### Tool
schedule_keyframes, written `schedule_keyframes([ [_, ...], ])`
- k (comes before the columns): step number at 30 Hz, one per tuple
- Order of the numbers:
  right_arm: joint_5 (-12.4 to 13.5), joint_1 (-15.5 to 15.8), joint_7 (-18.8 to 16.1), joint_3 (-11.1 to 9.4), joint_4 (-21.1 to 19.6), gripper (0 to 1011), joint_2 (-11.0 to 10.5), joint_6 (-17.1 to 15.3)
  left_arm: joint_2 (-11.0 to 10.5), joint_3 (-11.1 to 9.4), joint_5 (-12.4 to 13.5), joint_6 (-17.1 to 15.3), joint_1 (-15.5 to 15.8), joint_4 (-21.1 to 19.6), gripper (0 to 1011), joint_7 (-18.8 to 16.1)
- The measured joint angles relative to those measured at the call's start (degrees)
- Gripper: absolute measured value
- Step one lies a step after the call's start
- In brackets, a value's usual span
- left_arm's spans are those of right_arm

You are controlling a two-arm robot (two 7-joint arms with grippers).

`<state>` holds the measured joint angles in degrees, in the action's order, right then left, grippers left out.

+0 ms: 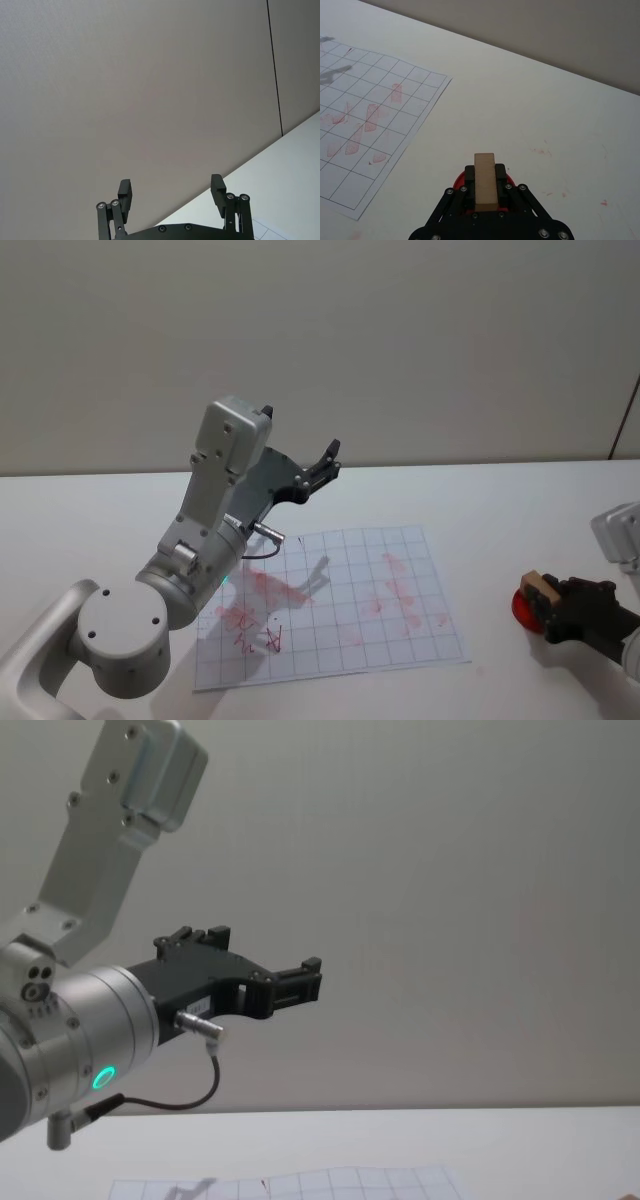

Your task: Use the one hand to pick up the stamp and affix it onto the A4 paper.

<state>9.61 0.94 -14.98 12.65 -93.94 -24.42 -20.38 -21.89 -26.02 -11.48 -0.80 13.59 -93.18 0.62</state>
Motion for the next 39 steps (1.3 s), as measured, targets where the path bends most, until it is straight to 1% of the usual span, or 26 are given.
schedule_keyframes([
  [1, 0.0, 0.0, 0.0, 0.0, 0.0, 224, 0.0, 0.0, 0.0, 0.0, 0.0, 0.0, 0.0, 0.0, 1001, 0.0],
  [6, 0.2, -0.1, 0.0, 0.0, 0.0, 224, 0.1, 0.5, 0.0, 0.0, 0.0, 0.0, 0.0, 0.0, 1001, 0.0],
  [14, 2.1, -1.3, -0.6, 0.0, 0.0, 224, 1.3, 3.5, 0.0, 0.0, 0.0, 0.0, 0.0, 0.0, 1001, 0.0],
  [19, 3.2, -2.7, -1.6, 0.4, 0.0, 224, 2.6, 5.5, 0.0, 0.0, 0.0, 0.0, 0.0, 0.0, 1001, 0.0],
  [24, 4.1, -4.9, -3.7, 1.3, 0.6, 225, 4.7, 7.8, 0.0, 0.0, 0.0, 0.0, 0.0, 0.0, 1001, 0.0],
  [30, 4.4, -7.8, -6.7, 2.9, 3.0, 225, 7.6, 9.8, 0.0, 0.0, 0.0, 0.0, 0.0, 0.0, 1001, 0.0],
  [31, 4.3, -8.5, -7.5, 3.3, 3.9, 224, 8.3, 10.2, 0.0, 0.0, 0.0, 0.0, 0.0, 0.0, 1001, 0.0],
  [32, 4.3, -8.5, -7.5, 3.3, 3.9, 225, 8.3, 10.2, 0.0, 0.0, 0.0, 0.0, 0.0, 0.0, 1001, 0.0],
  [33, 4.0, -9.4, -8.5, 3.8, 5.0, 225, 9.0, 10.5, 0.0, 0.0, 0.0, 0.0, 0.0, 0.0, 1001, 0.0],
  [35, 3.5, -10.0, -9.3, 4.2, 6.1, 225, 9.7, 10.8, 0.0, 0.0, 0.0, 0.0, 0.0, 0.0, 1001, 0.0],
  [36, 2.9, -10.7, -10.1, 4.7, 7.1, 224, 10.3, 11.0, 0.0, 0.0, 0.0, 0.0, 0.0, 0.0, 1001, 0.0],
  [39, 2.0, -11.7, -11.2, 5.4, 8.9, 225, 11.2, 11.3, 0.0, 0.0, 0.0, 0.0, 0.0, 0.0, 1001, 0.0],
])
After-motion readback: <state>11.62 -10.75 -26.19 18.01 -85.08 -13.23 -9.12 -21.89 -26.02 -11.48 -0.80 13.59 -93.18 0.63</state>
